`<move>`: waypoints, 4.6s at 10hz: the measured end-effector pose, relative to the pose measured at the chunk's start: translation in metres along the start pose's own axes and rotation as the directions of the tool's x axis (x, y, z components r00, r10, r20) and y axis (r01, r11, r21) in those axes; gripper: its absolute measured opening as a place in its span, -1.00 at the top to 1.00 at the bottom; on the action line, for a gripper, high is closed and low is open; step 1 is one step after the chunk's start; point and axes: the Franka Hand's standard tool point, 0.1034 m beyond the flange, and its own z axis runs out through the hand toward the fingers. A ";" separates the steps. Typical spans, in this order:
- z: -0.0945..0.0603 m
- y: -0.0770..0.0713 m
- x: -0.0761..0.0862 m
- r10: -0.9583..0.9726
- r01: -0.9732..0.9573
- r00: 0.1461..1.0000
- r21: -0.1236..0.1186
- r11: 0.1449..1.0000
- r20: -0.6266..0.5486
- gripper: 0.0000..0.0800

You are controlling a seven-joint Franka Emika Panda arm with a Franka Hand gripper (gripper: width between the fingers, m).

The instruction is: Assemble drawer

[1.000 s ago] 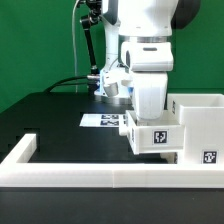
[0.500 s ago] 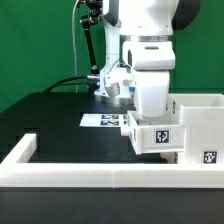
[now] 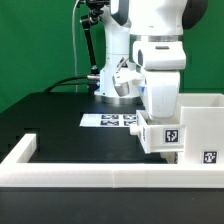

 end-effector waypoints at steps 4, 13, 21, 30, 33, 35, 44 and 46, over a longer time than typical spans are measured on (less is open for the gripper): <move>0.000 -0.002 -0.005 0.001 -0.001 1.000 0.000 1.000 0.000 0.29; -0.066 0.034 -0.044 -0.103 0.103 0.993 0.011 0.995 0.056 -0.62; -0.024 0.042 -0.051 -0.117 0.121 0.989 0.036 0.992 -0.090 -0.62; -0.017 0.042 -0.013 -0.005 0.012 0.992 0.056 0.998 -0.126 -0.62; -0.014 0.039 -0.008 0.094 -0.088 0.988 0.050 0.995 -0.121 -0.62; -0.020 0.041 -0.004 0.071 -0.061 0.992 0.089 0.994 -0.106 -0.62; -0.014 0.042 -0.012 -0.094 0.106 0.986 0.084 0.991 -0.136 -0.62; -0.017 0.044 0.000 -0.034 0.044 0.993 0.088 0.995 -0.111 -0.62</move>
Offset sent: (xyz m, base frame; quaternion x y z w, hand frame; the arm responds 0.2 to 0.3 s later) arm -0.0173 -0.0168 0.0029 0.0022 0.0213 0.0039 0.9998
